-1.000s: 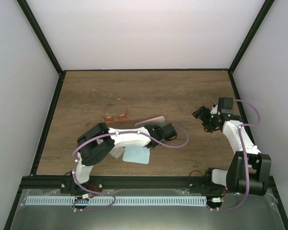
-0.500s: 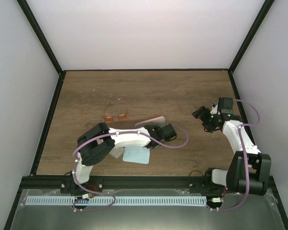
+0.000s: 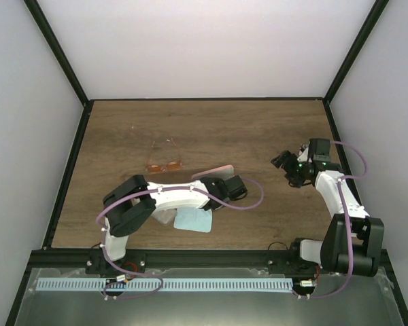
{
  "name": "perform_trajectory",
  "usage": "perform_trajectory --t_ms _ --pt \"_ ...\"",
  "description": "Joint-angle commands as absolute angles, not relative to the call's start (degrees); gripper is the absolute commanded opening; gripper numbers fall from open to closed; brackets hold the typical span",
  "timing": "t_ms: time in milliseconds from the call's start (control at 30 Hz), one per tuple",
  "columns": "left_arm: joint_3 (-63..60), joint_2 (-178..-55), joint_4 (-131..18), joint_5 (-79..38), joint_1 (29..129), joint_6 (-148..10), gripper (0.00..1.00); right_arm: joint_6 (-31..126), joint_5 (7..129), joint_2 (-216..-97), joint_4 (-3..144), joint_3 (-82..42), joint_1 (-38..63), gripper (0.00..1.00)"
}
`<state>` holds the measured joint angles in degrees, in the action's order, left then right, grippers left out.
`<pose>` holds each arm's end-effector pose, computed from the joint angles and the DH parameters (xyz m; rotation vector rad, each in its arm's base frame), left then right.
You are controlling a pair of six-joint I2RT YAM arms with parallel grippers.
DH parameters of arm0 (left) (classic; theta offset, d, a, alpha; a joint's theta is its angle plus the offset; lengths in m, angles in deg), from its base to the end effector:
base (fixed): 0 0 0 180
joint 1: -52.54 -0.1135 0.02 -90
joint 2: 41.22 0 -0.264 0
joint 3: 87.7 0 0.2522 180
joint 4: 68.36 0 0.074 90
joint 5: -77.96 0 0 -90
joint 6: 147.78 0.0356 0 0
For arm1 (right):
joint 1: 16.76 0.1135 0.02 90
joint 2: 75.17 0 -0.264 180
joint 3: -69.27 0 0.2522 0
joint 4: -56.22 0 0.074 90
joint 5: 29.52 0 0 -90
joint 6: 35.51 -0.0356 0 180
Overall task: Organize the sunglasses
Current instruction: Place the sunglasses in the sunglasses case.
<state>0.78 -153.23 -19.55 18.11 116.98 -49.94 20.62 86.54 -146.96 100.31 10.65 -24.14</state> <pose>0.1809 -0.3369 0.1577 1.4426 2.1594 0.4243 0.2404 -0.0154 0.2177 0.7471 2.4845 0.7573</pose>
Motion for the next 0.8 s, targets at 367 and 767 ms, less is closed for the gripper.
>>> perform_trajectory --t_ms 367,767 --pt "7.4 -142.8 -13.0 8.9 117.2 -55.5 0.66 21.9 92.8 -146.7 97.1 12.0 -22.6 0.59" --pt "20.1 -147.4 -7.0 7.2 108.3 -69.7 0.68 20.3 98.8 -153.0 93.2 13.5 -10.0 0.09"
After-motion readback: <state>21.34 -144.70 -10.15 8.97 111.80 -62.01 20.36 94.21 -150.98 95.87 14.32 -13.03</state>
